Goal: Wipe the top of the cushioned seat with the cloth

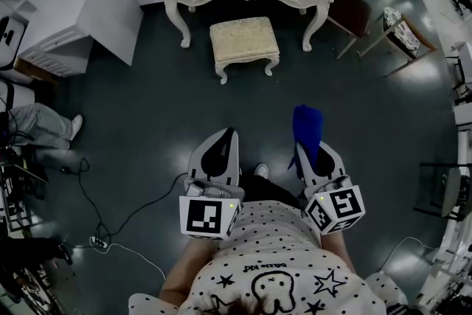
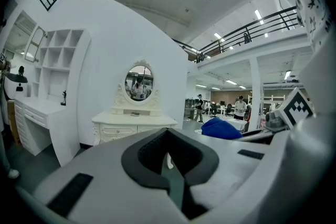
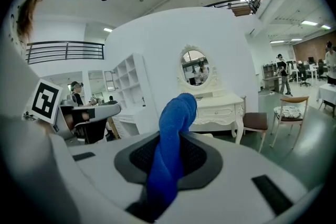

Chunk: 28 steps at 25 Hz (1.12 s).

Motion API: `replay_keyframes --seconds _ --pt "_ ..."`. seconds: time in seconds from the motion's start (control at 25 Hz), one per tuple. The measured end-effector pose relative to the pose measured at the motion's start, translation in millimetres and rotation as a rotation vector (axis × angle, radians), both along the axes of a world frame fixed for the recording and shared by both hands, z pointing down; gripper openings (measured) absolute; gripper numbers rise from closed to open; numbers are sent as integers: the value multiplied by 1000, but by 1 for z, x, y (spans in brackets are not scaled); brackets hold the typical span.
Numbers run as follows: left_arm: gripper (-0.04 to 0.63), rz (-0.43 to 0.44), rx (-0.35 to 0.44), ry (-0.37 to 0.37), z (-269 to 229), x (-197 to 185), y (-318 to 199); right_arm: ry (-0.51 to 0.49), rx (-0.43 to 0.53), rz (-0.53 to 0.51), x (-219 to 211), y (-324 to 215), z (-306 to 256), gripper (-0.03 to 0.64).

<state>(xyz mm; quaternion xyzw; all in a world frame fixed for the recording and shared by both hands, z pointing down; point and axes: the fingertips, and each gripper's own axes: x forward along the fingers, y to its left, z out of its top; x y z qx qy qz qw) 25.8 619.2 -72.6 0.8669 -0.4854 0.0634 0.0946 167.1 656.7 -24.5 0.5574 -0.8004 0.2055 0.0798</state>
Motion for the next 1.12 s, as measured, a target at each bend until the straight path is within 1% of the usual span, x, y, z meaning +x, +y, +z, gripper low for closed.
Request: replay_keyframes --seconds 0.12,0.24,0.52,0.68,0.84,1.0,1.12 --pt "-5 5 12 8 0 9 -2 1 10 -10 8 -1 1 87" --pt "-5 -2 13 11 4 13 -6 -23 18 -15 15 -2 3 87" --pt "-5 -33 10 25 10 6 -33 -18 -6 -10 19 -22 16 87" --pt "-5 -36 8 39 16 -7 -63 -14 -11 -13 6 -54 20 87" --pt "-5 -27 10 48 16 -21 -104 -12 -15 2 -9 -97 18 87" --pt "-5 -4 25 40 6 -38 -148 -2 11 -9 -31 -143 5 87" --pt "-5 5 34 35 1 -50 -177 -3 7 0 -45 -168 2 87"
